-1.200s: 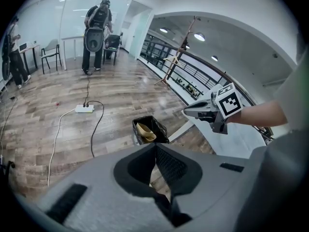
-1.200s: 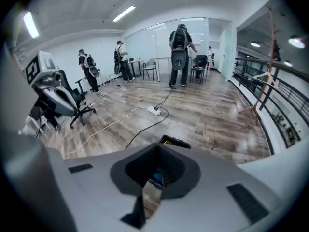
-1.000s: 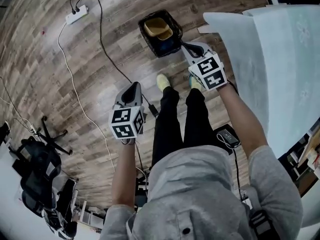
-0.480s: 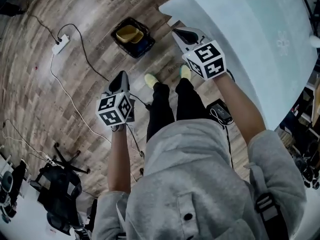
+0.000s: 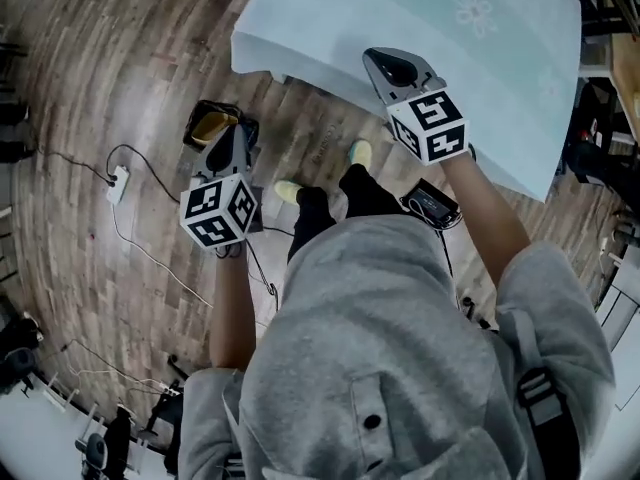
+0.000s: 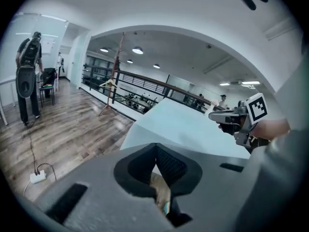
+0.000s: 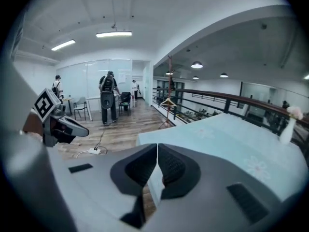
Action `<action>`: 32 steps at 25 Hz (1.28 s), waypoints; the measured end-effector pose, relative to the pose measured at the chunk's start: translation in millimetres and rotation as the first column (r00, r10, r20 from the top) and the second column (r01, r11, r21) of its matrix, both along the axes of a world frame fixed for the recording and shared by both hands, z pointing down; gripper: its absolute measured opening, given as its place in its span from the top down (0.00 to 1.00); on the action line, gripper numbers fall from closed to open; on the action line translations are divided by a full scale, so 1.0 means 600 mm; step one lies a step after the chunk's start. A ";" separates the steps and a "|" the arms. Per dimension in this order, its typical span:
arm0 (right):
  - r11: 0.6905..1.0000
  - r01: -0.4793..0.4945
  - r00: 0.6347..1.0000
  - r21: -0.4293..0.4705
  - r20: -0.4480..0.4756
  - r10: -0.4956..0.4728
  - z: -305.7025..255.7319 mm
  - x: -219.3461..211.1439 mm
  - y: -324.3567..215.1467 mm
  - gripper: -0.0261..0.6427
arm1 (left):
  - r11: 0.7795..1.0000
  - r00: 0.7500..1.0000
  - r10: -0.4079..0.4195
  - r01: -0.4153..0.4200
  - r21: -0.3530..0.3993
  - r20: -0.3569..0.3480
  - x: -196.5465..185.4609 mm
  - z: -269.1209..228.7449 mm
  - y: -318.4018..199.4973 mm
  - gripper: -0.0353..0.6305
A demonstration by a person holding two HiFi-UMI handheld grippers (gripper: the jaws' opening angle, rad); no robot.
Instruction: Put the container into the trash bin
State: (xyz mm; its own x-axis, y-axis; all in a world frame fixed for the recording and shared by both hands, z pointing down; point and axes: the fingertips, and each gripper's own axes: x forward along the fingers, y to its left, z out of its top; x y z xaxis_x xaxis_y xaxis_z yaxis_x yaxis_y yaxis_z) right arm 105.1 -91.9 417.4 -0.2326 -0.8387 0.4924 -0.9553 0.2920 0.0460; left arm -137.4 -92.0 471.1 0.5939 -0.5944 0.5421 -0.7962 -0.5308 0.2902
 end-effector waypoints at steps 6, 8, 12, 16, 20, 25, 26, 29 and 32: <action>0.966 -0.250 0.968 0.068 0.029 0.249 -0.089 0.210 0.102 0.92 | 0.974 0.978 0.208 -0.207 0.090 -0.003 0.203 -0.090 0.006 0.92; 0.940 -0.325 0.946 0.100 0.035 0.323 -0.115 0.274 0.134 0.92 | 0.957 0.964 0.264 -0.260 0.130 -0.016 0.271 -0.127 0.000 0.92; 0.884 -0.438 0.898 0.162 0.038 0.438 -0.152 0.378 0.206 0.92 | 0.914 0.930 0.365 -0.353 0.202 -0.029 0.397 -0.184 0.004 0.92; 0.830 -0.526 0.847 0.187 0.031 0.530 -0.156 0.464 0.286 0.92 | 0.875 0.896 0.444 -0.429 0.226 -0.019 0.502 -0.201 0.039 0.92; 0.769 -0.614 0.787 0.176 0.065 0.614 -0.136 0.535 0.360 0.92 | 0.844 0.866 0.500 -0.486 0.225 -0.002 0.584 -0.198 0.071 0.92; 0.733 -0.661 0.750 0.163 0.093 0.655 -0.116 0.592 0.418 0.92 | 0.829 0.851 0.526 -0.514 0.220 0.007 0.649 -0.190 0.105 0.92; 0.735 -0.658 0.752 0.164 0.081 0.654 -0.117 0.599 0.423 0.92 | 0.827 0.849 0.528 -0.516 0.221 0.008 0.656 -0.188 0.106 0.92; 0.752 -0.635 0.765 0.179 0.013 0.643 -0.134 0.620 0.453 0.92 | 0.832 0.853 0.522 -0.510 0.216 0.001 0.666 -0.186 0.103 0.92; 0.711 -0.681 0.726 0.176 0.035 0.686 -0.160 0.666 0.512 0.92 | 0.830 0.850 0.526 -0.511 0.224 -0.009 0.681 -0.195 0.112 0.92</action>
